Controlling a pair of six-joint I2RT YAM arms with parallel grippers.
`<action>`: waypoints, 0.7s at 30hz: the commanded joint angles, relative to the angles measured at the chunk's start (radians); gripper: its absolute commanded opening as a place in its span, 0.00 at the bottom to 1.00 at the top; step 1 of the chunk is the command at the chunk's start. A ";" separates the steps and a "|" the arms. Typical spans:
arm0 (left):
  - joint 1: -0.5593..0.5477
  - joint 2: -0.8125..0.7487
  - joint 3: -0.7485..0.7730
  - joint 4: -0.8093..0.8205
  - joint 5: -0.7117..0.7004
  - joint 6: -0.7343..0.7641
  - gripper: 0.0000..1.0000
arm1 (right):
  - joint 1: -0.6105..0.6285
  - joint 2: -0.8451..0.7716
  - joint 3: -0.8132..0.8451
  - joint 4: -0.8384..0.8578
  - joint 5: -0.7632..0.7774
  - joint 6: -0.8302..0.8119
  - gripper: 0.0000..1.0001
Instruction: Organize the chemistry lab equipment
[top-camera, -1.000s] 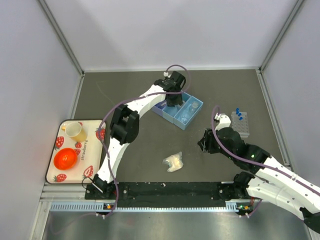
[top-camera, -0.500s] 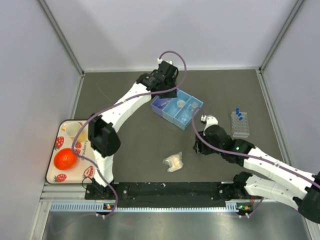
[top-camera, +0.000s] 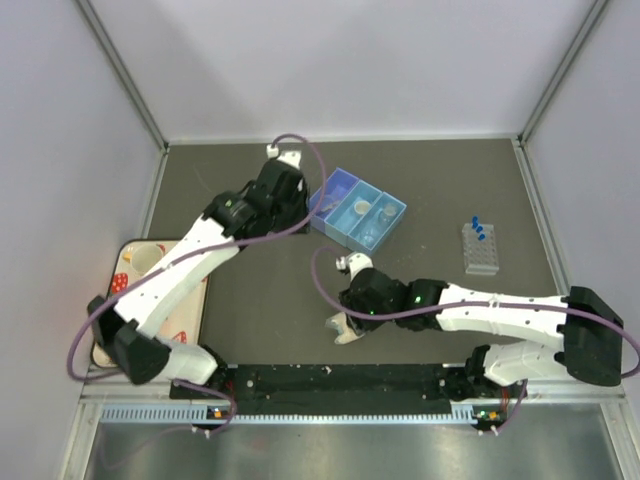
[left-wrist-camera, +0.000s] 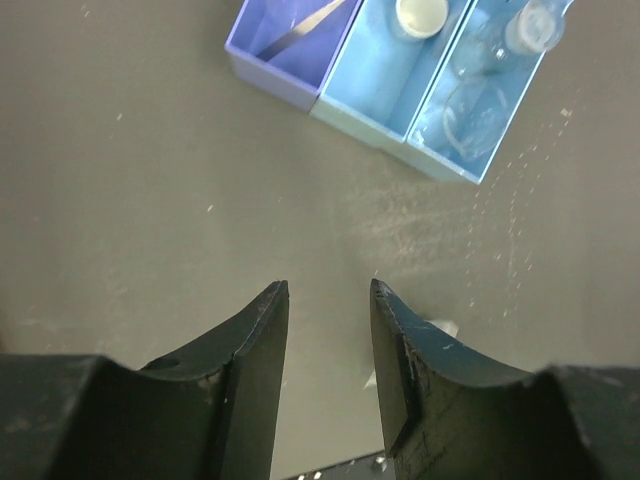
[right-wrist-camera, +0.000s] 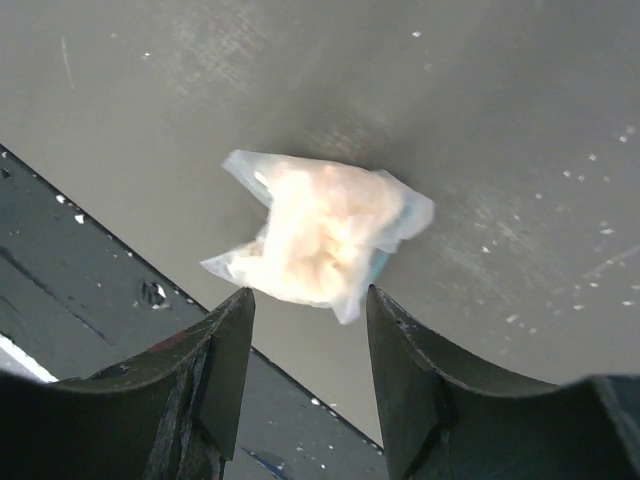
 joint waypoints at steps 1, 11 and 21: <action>0.002 -0.161 -0.125 0.039 -0.048 0.024 0.44 | 0.057 0.081 0.092 0.033 0.062 0.037 0.49; 0.003 -0.439 -0.343 0.067 -0.029 0.011 0.44 | 0.069 0.314 0.157 0.059 0.136 0.050 0.48; 0.003 -0.575 -0.534 0.103 -0.010 -0.014 0.45 | 0.069 0.395 0.163 0.055 0.139 0.077 0.00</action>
